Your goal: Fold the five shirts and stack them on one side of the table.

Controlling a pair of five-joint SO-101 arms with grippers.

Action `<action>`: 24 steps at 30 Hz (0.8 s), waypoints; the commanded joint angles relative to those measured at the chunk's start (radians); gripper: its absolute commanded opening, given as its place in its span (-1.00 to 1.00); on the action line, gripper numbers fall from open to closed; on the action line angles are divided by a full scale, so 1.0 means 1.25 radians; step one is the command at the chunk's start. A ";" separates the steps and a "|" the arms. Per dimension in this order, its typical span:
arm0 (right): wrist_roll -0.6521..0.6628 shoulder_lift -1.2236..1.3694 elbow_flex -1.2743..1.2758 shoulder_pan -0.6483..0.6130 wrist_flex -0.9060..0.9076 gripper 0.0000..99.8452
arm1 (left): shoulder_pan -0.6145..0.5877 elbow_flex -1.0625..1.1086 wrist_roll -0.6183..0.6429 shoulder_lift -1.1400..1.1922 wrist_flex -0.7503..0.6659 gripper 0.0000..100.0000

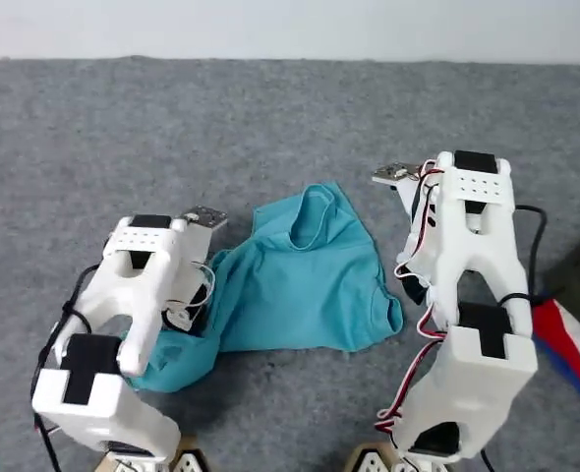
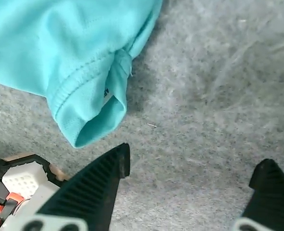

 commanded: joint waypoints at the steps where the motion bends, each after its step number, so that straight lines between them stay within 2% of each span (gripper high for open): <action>1: -0.009 -0.035 0.000 -0.003 0.009 -0.21 | -0.005 -0.030 -0.012 0.007 -0.010 -0.98; 6: -0.009 -0.035 0.001 -0.002 0.009 -0.21 | -0.009 -0.099 -0.012 0.006 0.041 -0.98; 9: -0.009 -0.035 0.018 -0.004 0.008 -0.21 | -0.043 -0.154 -0.011 0.006 0.082 -0.98; 14: -0.009 -0.042 0.090 -0.004 -0.017 -0.21 | -0.189 -0.204 -0.022 0.006 0.086 -0.98; 19: -0.009 -0.044 0.102 -0.001 -0.024 -0.21 | -0.333 -0.250 -0.134 0.006 0.087 -0.98; 24: -0.009 -0.061 0.102 -0.007 -0.024 -0.21 | -0.450 -0.305 -0.169 0.007 0.081 -0.98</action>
